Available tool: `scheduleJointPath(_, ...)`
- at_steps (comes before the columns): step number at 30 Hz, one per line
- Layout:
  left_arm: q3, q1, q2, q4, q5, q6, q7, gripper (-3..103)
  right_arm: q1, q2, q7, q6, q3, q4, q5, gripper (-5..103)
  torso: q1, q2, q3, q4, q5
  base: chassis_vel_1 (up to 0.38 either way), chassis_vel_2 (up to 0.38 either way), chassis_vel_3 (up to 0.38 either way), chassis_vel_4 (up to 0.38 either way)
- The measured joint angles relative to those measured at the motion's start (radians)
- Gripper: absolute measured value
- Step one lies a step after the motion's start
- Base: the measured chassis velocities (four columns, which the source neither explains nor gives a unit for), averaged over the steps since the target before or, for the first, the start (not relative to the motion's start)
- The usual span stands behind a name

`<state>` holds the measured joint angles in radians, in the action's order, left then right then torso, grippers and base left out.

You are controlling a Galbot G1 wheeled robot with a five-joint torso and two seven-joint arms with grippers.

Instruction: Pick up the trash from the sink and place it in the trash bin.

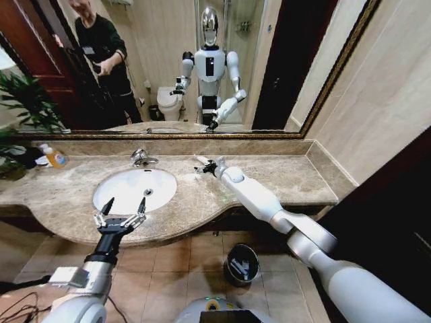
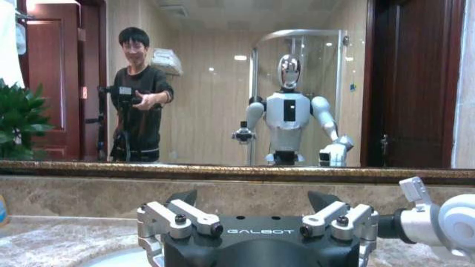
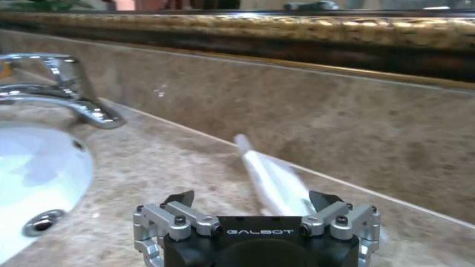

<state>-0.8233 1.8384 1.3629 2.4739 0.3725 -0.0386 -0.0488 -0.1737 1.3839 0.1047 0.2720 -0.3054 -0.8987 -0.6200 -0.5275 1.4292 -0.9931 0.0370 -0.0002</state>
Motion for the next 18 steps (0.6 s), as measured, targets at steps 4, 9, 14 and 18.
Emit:
scheduleJointPath(4,0.000,0.000,0.000,0.000,0.000,0.000,0.000,100,-0.020,-0.074,-0.022,0.010,0.033,-0.028,0.000,100,0.000,0.000,0.000,-0.0001,0.0004,0.000,0.000,0.000,0.000)
scheduleJointPath(9,0.000,0.000,0.000,0.000,0.000,0.000,0.000,100,-0.024,-0.117,-0.031,0.026,0.058,-0.022,-0.001,100,0.000,0.000,0.000,-0.0009,0.0006,0.000,0.000,0.000,0.000)
scheduleJointPath(14,0.000,0.000,0.000,0.000,0.000,0.000,0.000,100,-0.023,-0.134,-0.032,0.034,0.051,-0.061,-0.022,100,0.000,0.000,0.000,-0.0001,0.0001,0.000,0.000,0.000,0.000)
scheduleJointPath(18,0.000,0.000,0.000,0.000,0.000,0.000,0.000,100,-0.021,-0.143,-0.030,0.044,0.034,-0.099,-0.037,100,0.000,0.000,0.000,-0.0001,0.0002,0.000,0.000,0.000,0.000)
